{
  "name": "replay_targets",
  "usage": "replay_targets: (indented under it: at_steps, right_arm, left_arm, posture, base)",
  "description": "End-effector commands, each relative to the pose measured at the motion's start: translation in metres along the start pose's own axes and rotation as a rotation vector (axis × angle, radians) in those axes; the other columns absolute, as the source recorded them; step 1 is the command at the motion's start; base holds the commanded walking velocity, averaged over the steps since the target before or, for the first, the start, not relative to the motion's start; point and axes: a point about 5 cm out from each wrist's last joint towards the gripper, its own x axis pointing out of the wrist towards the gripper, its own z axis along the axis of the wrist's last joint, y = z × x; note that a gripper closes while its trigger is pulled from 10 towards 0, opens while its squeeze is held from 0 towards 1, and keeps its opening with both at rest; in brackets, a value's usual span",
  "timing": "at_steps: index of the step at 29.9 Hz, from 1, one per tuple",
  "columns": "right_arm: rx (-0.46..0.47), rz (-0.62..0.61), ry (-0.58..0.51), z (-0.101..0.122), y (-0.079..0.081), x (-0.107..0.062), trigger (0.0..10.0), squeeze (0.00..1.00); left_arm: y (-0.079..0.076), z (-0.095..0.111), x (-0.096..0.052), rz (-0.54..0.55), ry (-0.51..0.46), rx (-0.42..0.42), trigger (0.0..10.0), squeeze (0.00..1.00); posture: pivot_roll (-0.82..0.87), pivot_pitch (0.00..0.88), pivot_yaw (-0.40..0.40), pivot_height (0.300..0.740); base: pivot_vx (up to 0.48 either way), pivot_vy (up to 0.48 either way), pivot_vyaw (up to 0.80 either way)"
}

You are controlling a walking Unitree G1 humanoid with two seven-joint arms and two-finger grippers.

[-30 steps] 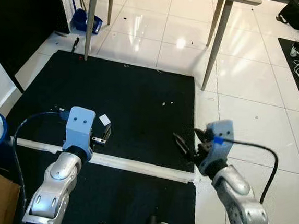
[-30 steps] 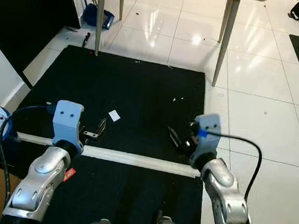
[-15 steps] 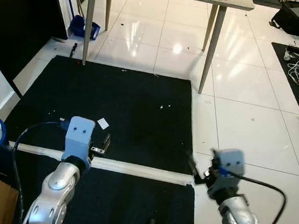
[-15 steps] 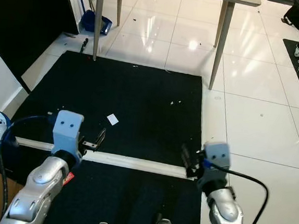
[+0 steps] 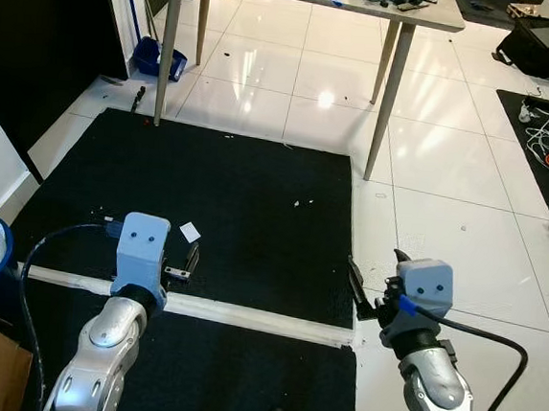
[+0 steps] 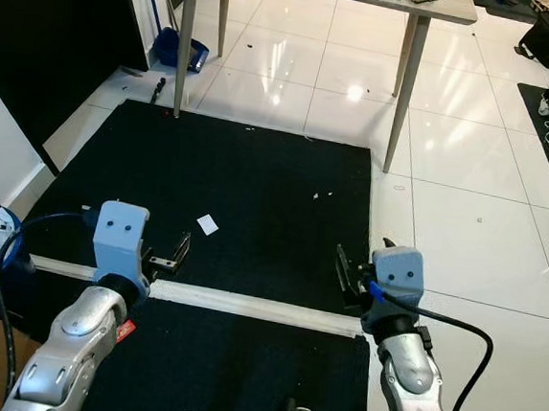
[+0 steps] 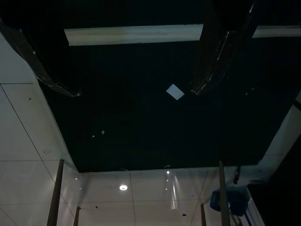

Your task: Picking trash to rubbish bin

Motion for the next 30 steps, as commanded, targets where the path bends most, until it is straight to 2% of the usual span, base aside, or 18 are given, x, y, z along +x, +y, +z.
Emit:
replay_targets:
  at_steps: [1,23,30]
  right_arm:
    - [0.014,0.007,0.022,-0.005,0.0024,-0.0013,10.0,0.0]
    - [0.033,0.042,0.056,-0.012,0.0085,-0.0002,10.0,0.0]
    - [0.032,0.049,0.059,-0.0121,0.0088,0.0005,10.0,0.0]
  left_arm:
    - [-0.0041,0.0012,-0.0014,-0.013,-0.015,0.009,10.0,0.0]
    - [-0.0088,0.0049,-0.0015,-0.02,-0.046,-0.007,10.0,0.0]
    - [-0.0097,0.0051,-0.0026,-0.021,-0.051,-0.011,10.0,0.0]
  posture:
    - [0.03,0.176,-0.021,0.74]
    - [0.02,0.181,-0.031,0.74]
    - [0.02,0.184,-0.035,0.74]
  base:
    - [0.0,0.0,0.0]
    - [0.0,0.0,0.0]
    - [0.26,0.0,0.0]
